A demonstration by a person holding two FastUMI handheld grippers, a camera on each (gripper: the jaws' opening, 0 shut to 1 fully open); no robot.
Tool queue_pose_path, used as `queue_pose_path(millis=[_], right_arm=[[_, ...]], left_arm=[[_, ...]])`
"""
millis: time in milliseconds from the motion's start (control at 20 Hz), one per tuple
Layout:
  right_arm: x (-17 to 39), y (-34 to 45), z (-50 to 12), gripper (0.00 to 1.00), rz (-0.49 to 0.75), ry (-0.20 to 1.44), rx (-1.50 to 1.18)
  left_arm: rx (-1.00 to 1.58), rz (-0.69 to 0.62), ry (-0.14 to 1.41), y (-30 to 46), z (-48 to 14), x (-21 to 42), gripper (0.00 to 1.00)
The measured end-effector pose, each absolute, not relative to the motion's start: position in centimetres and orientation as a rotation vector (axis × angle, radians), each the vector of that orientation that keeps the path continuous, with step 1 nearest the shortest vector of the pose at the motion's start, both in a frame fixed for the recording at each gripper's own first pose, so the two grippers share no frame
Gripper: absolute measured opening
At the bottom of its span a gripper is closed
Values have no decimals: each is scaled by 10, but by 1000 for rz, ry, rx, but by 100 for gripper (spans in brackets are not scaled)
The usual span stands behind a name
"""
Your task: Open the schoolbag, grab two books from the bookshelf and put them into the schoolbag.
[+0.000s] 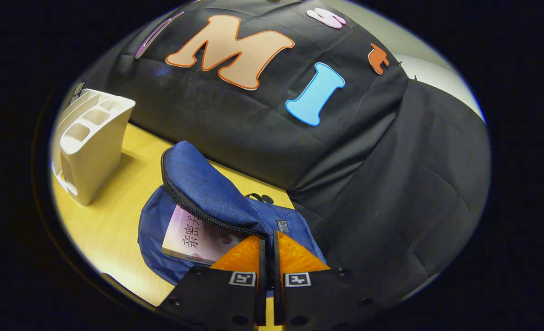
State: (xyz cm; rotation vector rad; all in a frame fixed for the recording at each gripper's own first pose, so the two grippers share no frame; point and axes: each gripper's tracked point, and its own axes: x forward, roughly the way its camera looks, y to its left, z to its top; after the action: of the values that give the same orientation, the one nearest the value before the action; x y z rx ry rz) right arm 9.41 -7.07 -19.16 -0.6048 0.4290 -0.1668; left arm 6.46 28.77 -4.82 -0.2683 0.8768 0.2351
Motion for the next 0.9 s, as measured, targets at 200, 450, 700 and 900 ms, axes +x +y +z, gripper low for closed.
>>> queue_pose_path(millis=[200,450,700,900], right_arm=[[93,-71,-191,7,-181,437,-609],[91,-69,-193,7,-186,446,-614],[94,-64,-196,7,-193,450,-609],[94,-63,-196,7,-195,451,-606]], left_arm=[[-328,235,941,298,-76,70,86],[-363,211,993,309,-95,76,84],[-394,193,1058,311,-104,80,70],[-362,194,1121,301,-123,94,49]])
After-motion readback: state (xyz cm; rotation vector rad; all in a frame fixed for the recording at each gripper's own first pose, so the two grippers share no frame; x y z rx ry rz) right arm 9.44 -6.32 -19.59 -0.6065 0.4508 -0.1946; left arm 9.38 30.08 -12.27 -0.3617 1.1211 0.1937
